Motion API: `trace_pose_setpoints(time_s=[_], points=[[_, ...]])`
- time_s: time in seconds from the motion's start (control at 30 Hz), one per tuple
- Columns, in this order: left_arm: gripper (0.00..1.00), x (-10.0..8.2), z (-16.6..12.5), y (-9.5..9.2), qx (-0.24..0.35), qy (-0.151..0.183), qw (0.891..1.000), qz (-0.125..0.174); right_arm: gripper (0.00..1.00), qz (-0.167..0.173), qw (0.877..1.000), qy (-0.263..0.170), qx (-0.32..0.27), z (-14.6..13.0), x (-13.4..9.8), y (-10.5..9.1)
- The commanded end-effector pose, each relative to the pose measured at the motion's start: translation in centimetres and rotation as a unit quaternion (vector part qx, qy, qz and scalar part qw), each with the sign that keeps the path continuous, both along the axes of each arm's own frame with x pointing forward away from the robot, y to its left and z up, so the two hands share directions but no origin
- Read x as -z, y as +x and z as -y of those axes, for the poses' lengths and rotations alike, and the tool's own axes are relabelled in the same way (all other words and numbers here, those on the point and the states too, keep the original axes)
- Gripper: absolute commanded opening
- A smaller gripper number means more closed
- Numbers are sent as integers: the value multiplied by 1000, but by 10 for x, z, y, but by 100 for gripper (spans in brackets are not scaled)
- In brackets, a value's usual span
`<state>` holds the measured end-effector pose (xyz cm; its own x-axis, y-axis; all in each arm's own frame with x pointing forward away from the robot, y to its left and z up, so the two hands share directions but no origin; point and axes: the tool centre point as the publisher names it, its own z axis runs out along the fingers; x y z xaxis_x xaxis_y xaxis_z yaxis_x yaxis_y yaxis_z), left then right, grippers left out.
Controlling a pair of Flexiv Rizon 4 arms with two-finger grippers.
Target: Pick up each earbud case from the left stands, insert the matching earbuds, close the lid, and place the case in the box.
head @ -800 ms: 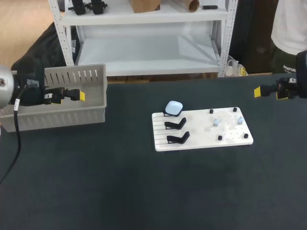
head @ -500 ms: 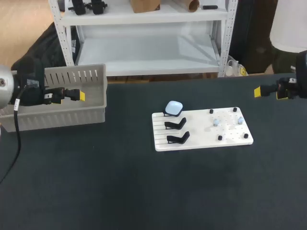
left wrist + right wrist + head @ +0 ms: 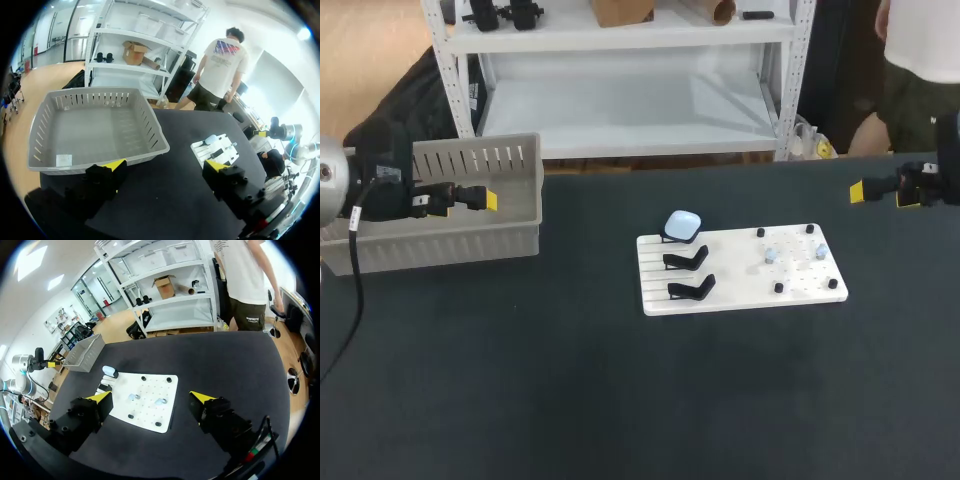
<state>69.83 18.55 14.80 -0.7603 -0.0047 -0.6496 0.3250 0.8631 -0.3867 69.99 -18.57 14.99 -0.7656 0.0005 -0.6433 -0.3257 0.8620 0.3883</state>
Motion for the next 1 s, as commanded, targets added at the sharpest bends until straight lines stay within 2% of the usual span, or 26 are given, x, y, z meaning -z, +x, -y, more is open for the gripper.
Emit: trace_pose_setpoints(time_s=[0.03,0.17,0.3,0.57,0.7,0.8,1.0], points=[[100,-1,1,1,0,3,1000,-3,100,-1,1000,0,-1,0,0,0],[100,-2,2,1,0,3,1000,-1,100,-1,1000,0,-1,0,0,0],[100,-6,12,4,38,-3,999,12,100,-1,1000,0,-1,0,0,0],[100,-18,34,16,118,8,991,65,100,-1,1000,0,-1,0,0,0],[100,-22,46,22,185,4,978,92,100,-1,1000,0,-1,0,0,0],[100,-22,56,29,234,17,964,123,100,-1,1000,0,-1,0,0,0],[100,-21,74,43,317,26,934,159,100,-1,1000,0,-1,0,0,0]])
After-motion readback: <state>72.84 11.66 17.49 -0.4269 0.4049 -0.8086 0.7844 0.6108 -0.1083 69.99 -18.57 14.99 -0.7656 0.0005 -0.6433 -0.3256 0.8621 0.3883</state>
